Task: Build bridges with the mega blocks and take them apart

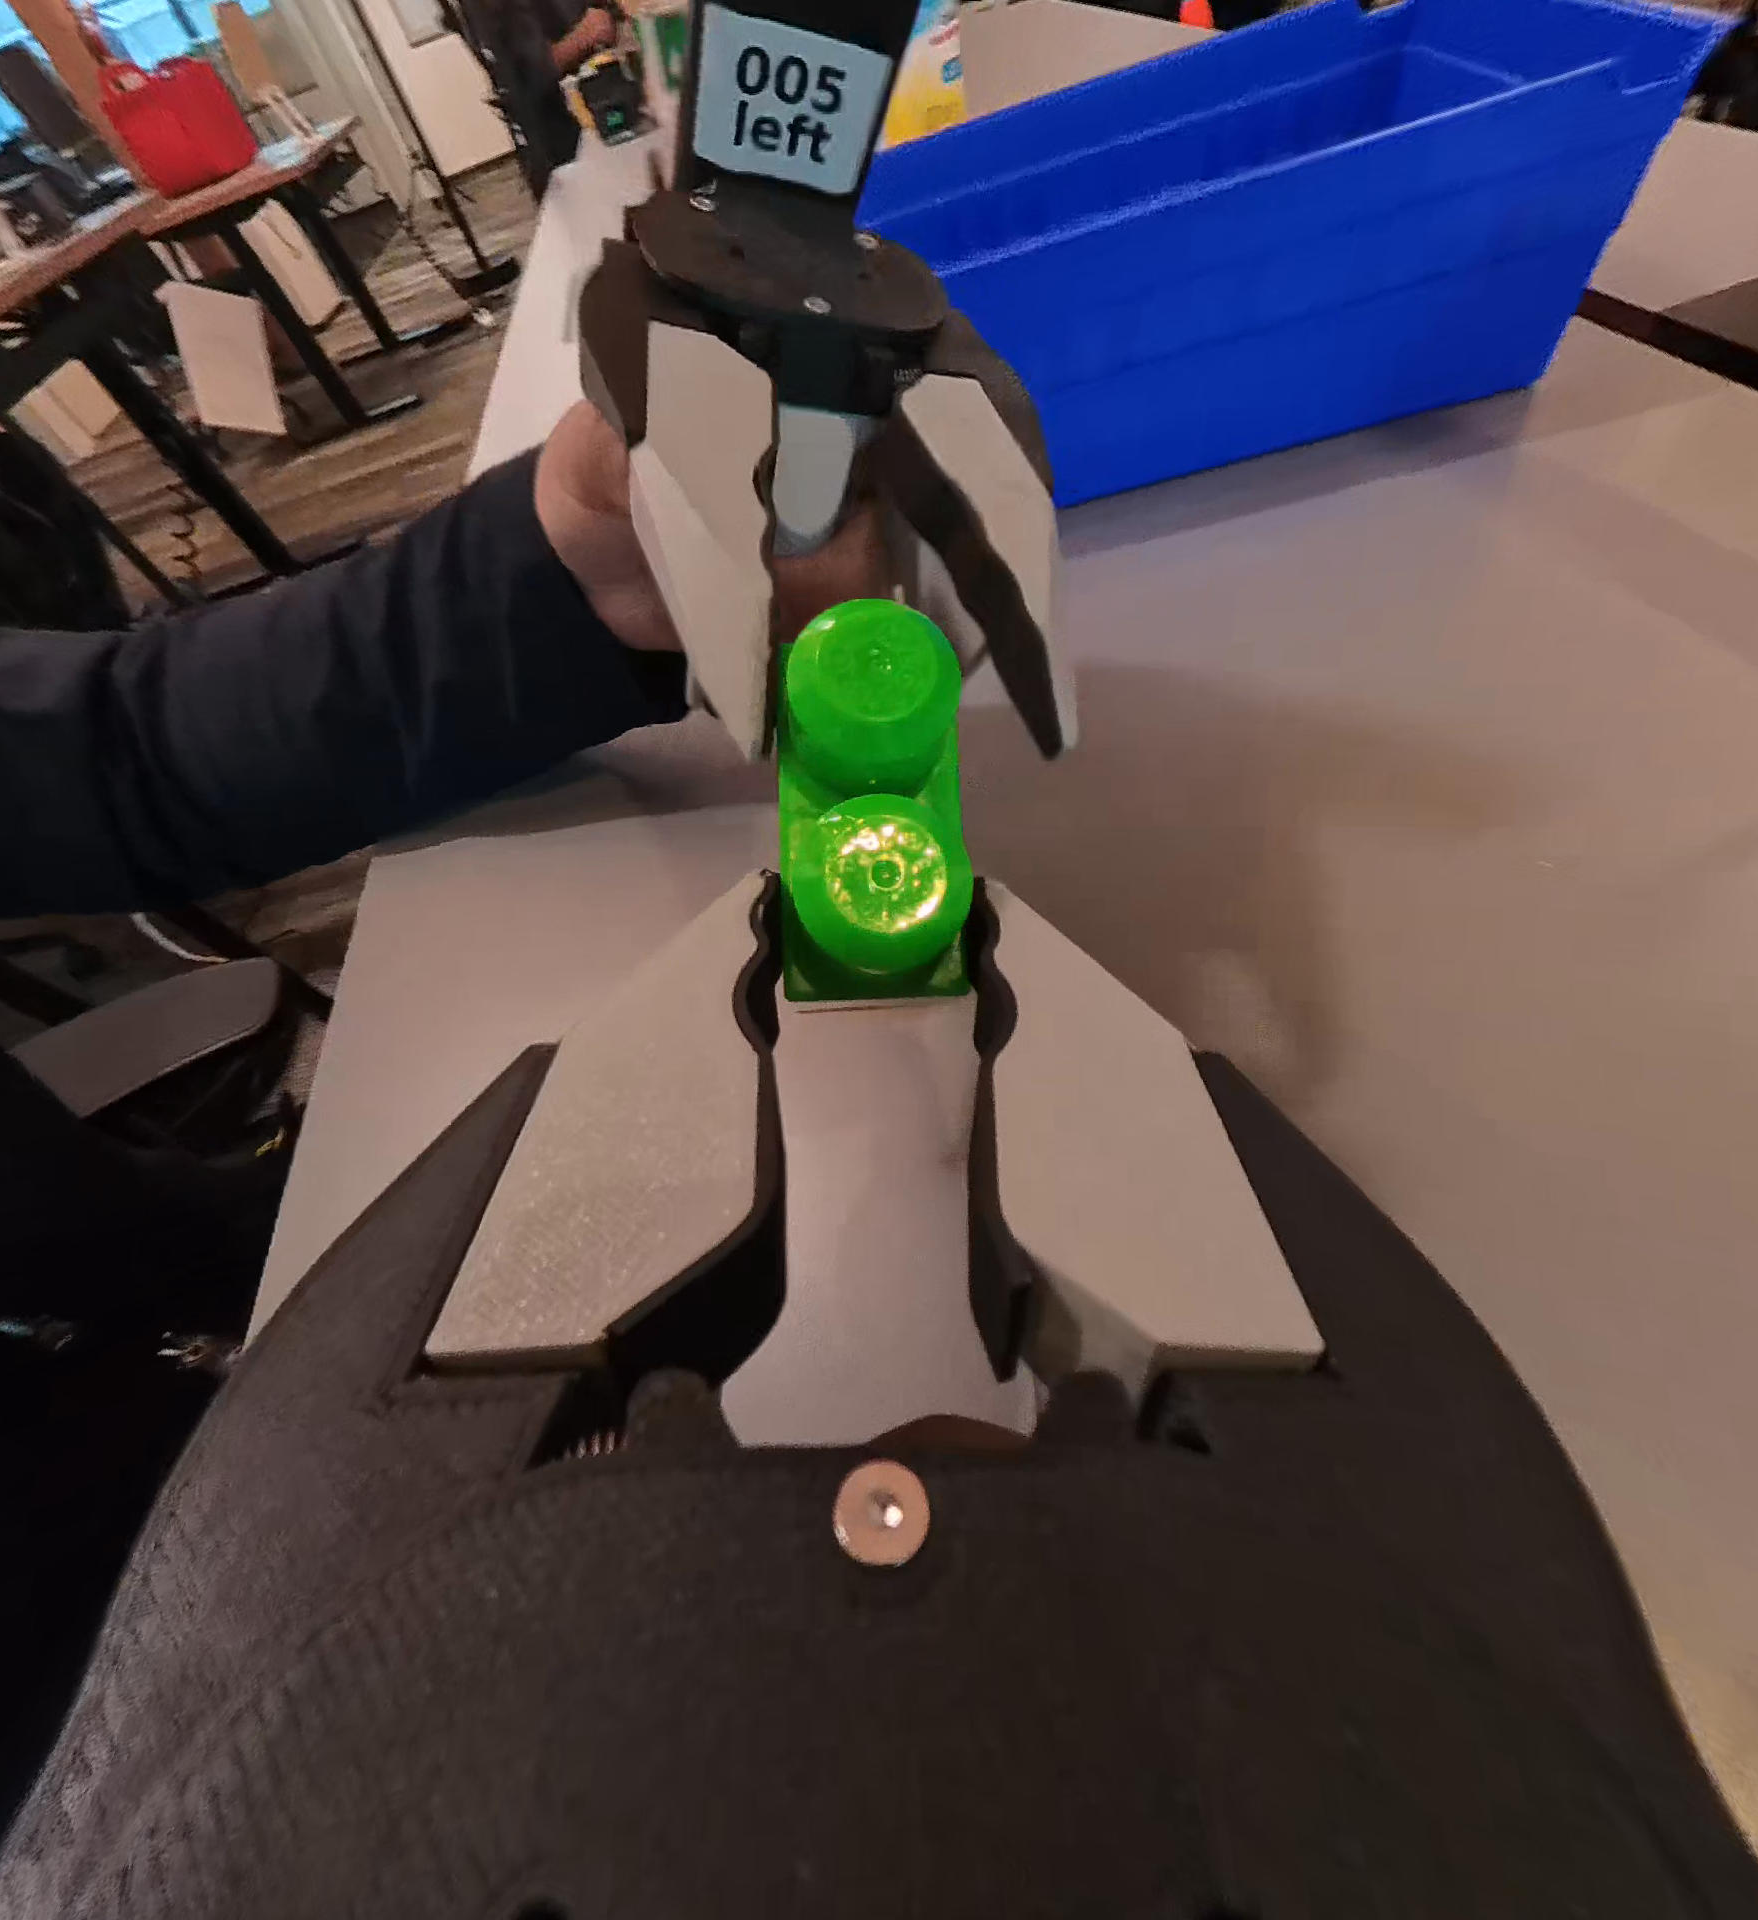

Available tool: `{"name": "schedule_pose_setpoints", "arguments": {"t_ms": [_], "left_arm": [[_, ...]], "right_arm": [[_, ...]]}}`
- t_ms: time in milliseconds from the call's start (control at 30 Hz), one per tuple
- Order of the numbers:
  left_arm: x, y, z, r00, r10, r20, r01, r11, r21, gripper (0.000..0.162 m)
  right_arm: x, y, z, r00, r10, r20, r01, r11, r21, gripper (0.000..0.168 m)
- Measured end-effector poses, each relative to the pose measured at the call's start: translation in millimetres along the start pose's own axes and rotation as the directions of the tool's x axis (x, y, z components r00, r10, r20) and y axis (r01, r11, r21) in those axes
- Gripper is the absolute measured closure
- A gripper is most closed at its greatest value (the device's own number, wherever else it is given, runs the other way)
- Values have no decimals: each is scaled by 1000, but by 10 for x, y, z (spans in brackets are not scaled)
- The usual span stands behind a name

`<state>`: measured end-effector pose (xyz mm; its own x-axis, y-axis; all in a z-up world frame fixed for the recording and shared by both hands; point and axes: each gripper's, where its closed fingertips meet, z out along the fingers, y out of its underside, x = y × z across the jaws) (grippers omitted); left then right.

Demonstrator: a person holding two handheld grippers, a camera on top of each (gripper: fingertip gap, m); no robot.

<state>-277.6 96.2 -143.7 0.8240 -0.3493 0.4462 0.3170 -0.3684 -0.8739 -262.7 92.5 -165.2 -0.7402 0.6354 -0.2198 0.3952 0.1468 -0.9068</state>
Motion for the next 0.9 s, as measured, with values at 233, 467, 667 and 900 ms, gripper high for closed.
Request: {"name": "schedule_pose_setpoints", "arguments": {"t_ms": [233, 467, 667, 900], "left_arm": [[-348, -170, -261, 989, -92, 115, 74, 986, 148, 115], [-442, -150, -278, 980, -126, 153, 103, 983, 151, 114], [-406, -137, -235, 982, -107, 158, 86, 988, 132, 115], [-448, -52, -189, 979, -110, 173, 94, 991, 97, 115]], "right_arm": [[98, -89, -445, 980, 46, -195, -44, 999, 19, 136], [79, -440, -1996, 893, 21, -450, 15, 997, 78, 136], [328, 83, -2920, 798, 29, -602, -74, 996, -50, 136], [648, 822, -2975, 809, -24, -588, -162, 952, -261, 135]]}}
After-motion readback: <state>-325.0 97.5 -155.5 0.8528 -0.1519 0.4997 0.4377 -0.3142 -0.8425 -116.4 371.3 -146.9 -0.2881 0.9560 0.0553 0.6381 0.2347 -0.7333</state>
